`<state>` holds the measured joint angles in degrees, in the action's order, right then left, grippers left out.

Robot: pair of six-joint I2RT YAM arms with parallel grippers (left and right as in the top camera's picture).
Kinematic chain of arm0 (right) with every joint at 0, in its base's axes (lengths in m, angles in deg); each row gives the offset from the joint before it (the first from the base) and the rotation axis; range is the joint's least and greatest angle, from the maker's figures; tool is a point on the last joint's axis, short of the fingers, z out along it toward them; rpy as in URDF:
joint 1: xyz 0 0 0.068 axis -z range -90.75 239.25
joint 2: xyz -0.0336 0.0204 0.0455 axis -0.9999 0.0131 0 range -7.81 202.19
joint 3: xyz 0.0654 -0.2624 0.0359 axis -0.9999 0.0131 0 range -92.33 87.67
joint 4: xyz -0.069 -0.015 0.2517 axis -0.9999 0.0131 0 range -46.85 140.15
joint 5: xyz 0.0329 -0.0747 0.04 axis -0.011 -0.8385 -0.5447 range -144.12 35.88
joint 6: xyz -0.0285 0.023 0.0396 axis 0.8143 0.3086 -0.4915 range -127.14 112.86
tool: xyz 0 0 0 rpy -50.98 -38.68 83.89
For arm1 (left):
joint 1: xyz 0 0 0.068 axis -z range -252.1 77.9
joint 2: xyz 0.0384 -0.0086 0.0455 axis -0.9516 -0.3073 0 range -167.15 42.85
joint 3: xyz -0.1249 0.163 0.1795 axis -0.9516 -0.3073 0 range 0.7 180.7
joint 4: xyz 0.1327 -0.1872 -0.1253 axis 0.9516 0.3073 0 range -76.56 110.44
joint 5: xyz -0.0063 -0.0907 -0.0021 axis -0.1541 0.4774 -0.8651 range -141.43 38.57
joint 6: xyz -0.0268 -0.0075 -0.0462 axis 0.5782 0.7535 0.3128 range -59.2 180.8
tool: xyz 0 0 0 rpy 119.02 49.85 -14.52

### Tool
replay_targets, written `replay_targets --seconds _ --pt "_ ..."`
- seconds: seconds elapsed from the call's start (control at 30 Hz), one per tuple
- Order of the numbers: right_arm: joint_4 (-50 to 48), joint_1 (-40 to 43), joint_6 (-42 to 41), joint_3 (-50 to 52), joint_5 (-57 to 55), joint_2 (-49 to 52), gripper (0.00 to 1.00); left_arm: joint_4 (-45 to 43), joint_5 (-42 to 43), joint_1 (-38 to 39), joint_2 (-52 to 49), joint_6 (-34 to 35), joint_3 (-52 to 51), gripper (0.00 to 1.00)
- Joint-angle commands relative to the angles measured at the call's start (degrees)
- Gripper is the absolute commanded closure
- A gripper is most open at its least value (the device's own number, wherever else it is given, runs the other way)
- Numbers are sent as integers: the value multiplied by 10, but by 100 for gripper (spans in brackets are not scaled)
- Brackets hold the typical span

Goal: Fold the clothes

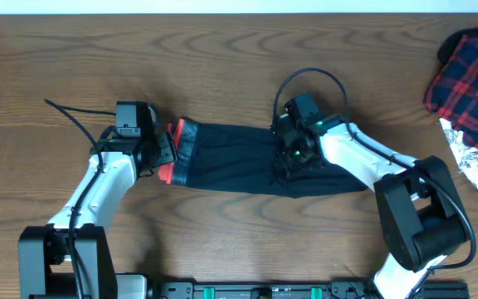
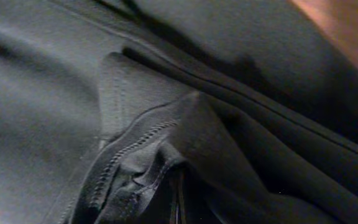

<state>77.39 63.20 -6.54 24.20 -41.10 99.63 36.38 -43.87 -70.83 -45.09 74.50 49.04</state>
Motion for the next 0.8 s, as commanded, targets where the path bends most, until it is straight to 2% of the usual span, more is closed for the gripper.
replay_targets --seconds 0.0,0.2,0.33,0.57,0.67,0.77 --pt "-3 -13 -6 -3 24 15 97 1 2 0 -2 5 -4 34" --pt "-3 -6 -6 -11 25 6 93 1 2 0 -2 5 -4 35" --pt "23 7 -6 -42 22 -46 92 2 2 0 -2 5 -4 34" --pt "77 60 -24 -77 -12 -174 93 -1 3 -12 -3 21 -4 23" --pt "132 83 -29 -77 -12 -186 95 -7 4 -42 -19 50 -4 21" --pt "169 93 -30 -68 -12 -178 95 -14 12 -65 -45 50 -4 20"
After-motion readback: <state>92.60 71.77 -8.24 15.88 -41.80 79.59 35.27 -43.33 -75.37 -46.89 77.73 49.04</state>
